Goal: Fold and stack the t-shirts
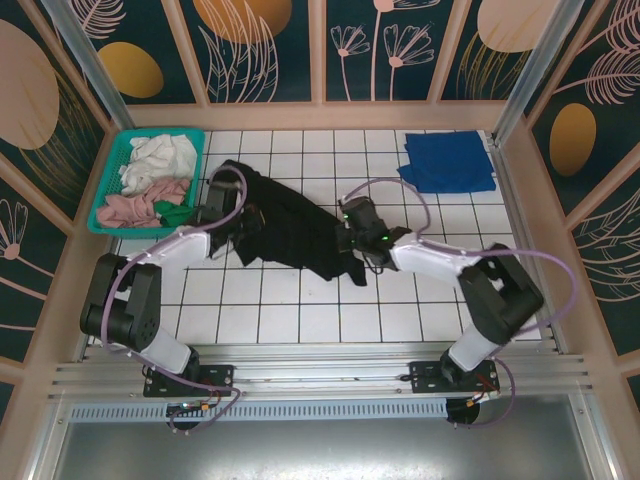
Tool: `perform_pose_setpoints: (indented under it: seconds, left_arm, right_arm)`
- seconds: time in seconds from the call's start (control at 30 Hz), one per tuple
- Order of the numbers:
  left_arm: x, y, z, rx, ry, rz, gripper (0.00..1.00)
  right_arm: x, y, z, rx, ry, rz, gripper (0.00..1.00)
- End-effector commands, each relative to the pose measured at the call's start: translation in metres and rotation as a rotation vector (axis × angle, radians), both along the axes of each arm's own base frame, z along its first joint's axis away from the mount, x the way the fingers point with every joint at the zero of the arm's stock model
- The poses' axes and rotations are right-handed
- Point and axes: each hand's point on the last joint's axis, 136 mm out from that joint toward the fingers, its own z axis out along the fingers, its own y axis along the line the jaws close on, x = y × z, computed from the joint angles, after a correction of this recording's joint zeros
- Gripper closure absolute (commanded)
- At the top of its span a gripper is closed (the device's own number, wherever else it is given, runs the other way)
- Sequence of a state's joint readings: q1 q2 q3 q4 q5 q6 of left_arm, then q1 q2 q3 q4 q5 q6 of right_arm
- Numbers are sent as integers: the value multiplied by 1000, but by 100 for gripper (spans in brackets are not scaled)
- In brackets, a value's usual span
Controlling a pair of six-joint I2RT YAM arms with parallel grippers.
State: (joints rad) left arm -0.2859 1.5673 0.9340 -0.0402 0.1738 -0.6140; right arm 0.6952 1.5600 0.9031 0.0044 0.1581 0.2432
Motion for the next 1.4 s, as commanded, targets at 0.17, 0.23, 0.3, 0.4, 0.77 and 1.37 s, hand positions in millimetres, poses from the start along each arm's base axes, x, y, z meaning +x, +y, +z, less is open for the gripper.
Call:
perform_pose_setpoints:
  seconds: [0.17,0.23,0.3,0.4,0.77,1.37]
  left_arm:
    - [83,-15,244,11,-452,-18,100]
    - [109,-27,254,-1,-479,-41,100]
    - [143,-38,241,0,-461,-49,100]
    - [195,-57,182,21,-348,-75,70]
    - [128,-19,137,192,-247,-10,18]
    - [-36,-79,-95,163,158,-168,28]
  right_arm:
    - [-54,-27,78,311,-43,-47,100]
    - [-61,-42,70,349,0,-120,100]
    - [-61,-61,51,342,41,-224,100]
    - [-55,-98,10,292,134,-378,100]
    - [-26,-114,37,242,59,-343,47]
    - [145,-51,-52,49,206,-181,42]
